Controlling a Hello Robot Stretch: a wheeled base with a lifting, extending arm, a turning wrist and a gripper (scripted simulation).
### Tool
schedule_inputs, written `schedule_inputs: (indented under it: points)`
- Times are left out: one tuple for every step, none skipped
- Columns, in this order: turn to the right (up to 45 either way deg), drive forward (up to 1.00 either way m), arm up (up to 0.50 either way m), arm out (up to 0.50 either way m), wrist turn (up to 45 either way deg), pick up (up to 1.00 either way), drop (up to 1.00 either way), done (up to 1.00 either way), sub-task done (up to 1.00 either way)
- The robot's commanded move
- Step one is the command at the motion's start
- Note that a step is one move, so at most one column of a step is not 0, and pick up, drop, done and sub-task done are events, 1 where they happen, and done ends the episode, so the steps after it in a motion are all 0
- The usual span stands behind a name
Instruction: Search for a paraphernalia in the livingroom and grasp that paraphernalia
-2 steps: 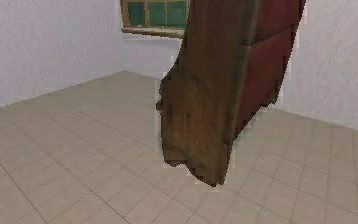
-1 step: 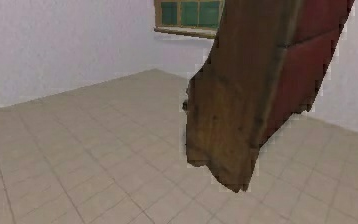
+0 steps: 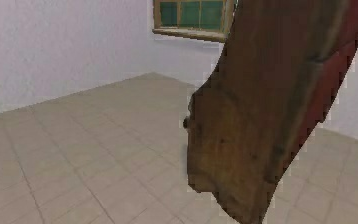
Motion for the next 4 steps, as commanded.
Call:
schedule_inputs:
  points:
    - [-42.0,0.0,0.0,0.0,0.0,0.0,0.0,0.0,0.0]
    - [0.0,1.0,0.0,0.0,0.0,0.0,0.0,0.0,0.0]
    - [-27.0,0.0,0.0,0.0,0.0,0.0,0.0,0.0,0.0]
    - [0.0,0.05,0.0,0.0,0.0,0.0,0.0,0.0,0.0]
